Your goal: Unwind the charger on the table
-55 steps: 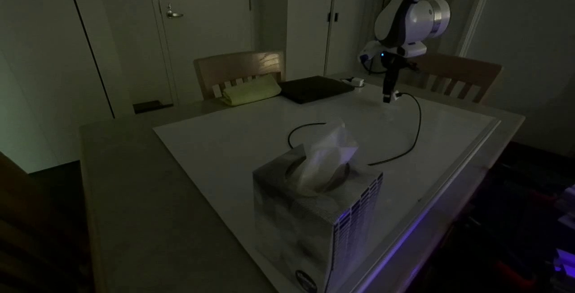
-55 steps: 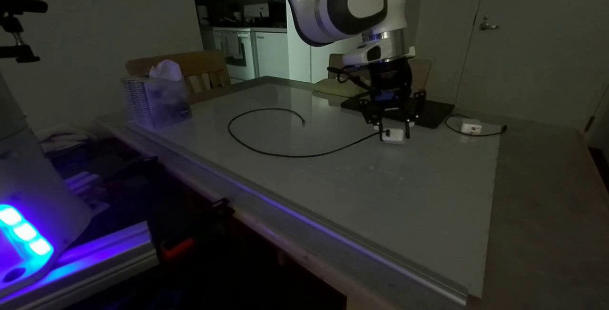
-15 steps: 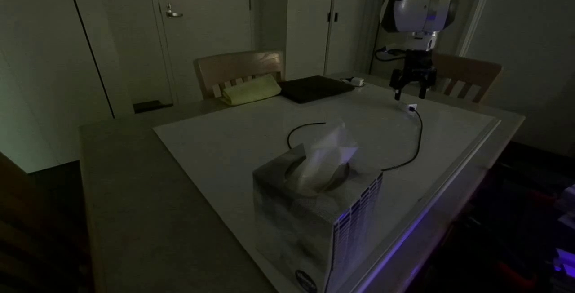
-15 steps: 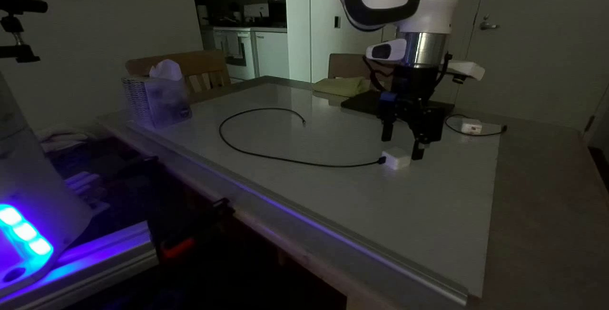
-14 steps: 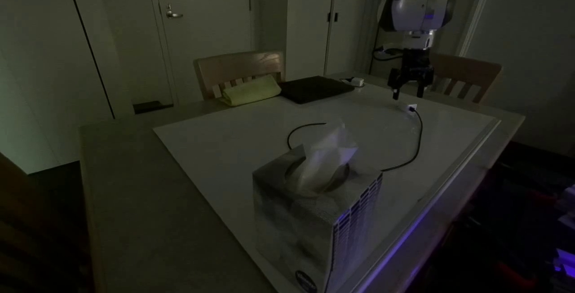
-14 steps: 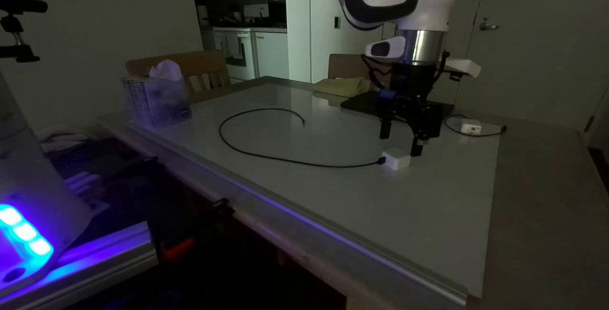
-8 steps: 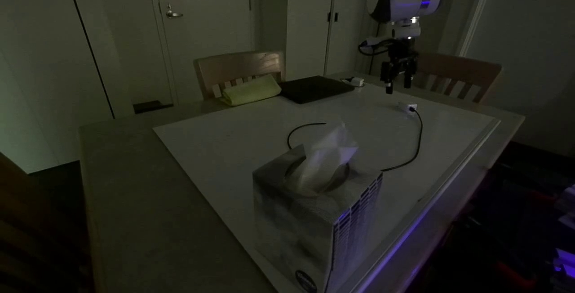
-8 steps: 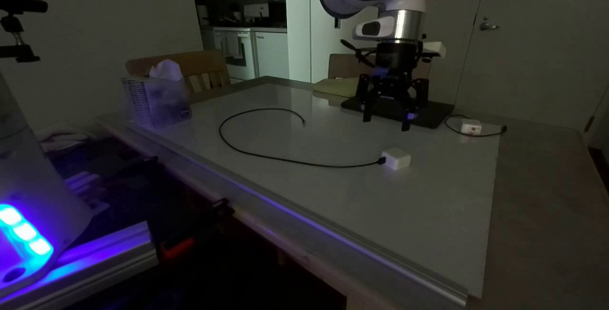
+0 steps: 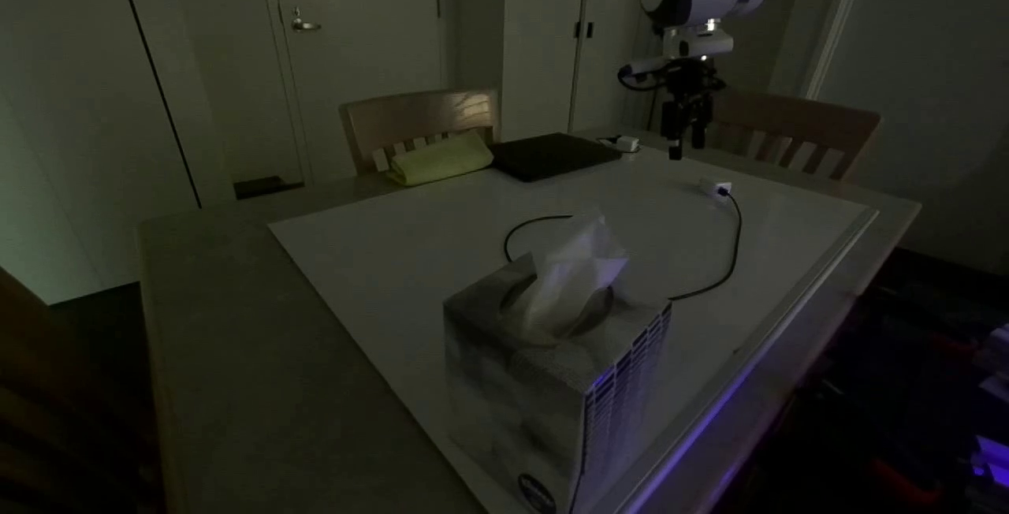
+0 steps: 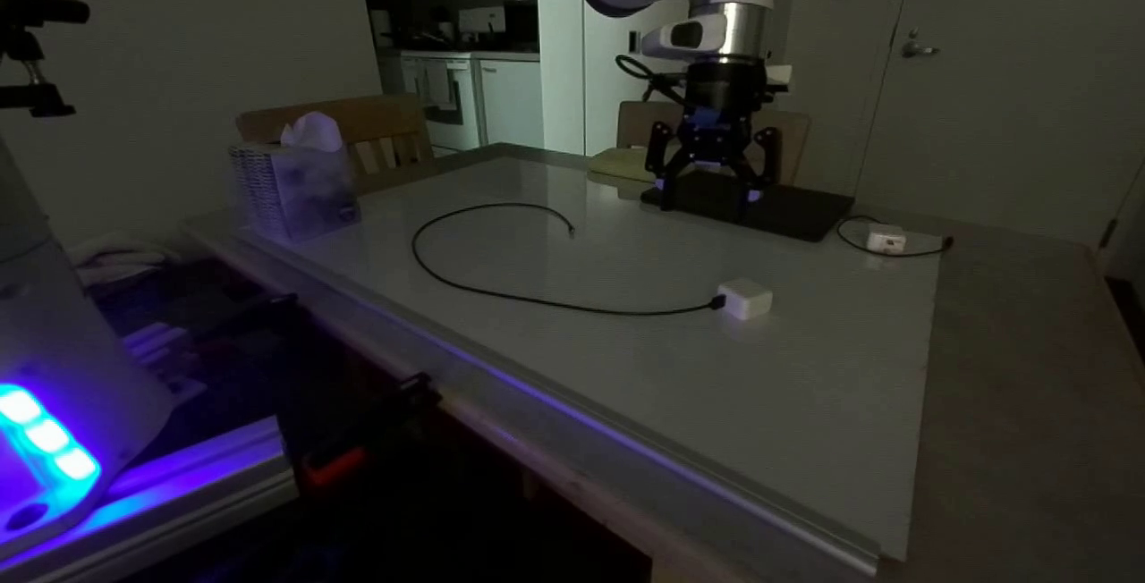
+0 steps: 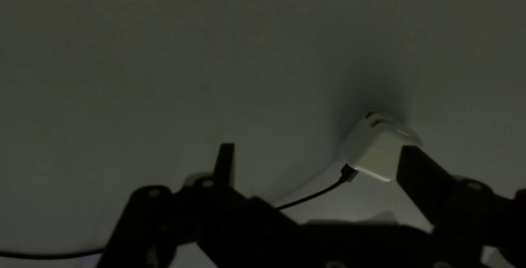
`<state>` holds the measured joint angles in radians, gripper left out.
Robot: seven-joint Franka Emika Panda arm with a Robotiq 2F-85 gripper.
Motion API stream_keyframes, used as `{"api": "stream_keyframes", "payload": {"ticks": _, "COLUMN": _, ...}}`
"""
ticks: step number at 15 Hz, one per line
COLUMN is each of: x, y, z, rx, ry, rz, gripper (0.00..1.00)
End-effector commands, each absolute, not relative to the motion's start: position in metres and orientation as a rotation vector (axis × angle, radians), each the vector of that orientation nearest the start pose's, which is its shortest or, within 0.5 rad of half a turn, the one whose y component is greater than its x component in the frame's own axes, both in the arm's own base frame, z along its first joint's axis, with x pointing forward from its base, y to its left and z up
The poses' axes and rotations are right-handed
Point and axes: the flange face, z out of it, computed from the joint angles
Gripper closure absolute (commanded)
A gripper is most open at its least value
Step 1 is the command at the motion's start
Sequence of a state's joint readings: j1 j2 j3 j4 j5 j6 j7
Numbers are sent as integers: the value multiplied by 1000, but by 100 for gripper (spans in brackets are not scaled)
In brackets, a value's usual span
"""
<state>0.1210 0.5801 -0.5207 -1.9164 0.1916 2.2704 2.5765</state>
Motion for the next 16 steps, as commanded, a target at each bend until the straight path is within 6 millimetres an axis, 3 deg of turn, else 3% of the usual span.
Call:
{"api": "stream_keyframes", "payload": {"ticks": 1, "x": 569, "y": -225, "z": 214, "rx": -133, "ry": 3324, "rz": -108, "gripper": 0}}
{"api": "stream_keyframes", "payload": {"ticks": 7, "x": 571, "y": -183, "z": 197, "rx": -439, "ry": 3318, "rz": -102, "gripper": 0}}
{"api": "stream_keyframes", "payload": {"ticks": 11, "x": 568, "y": -154, "z": 188, "rx": -481, "ry": 3321, "rz": -52, "gripper": 0}}
{"api": "stream_keyframes", "payload": {"ticks": 16, "x": 542, "y": -95, "z": 175, "rx": -697, "ry": 3235, "rz": -37, "gripper": 0}}
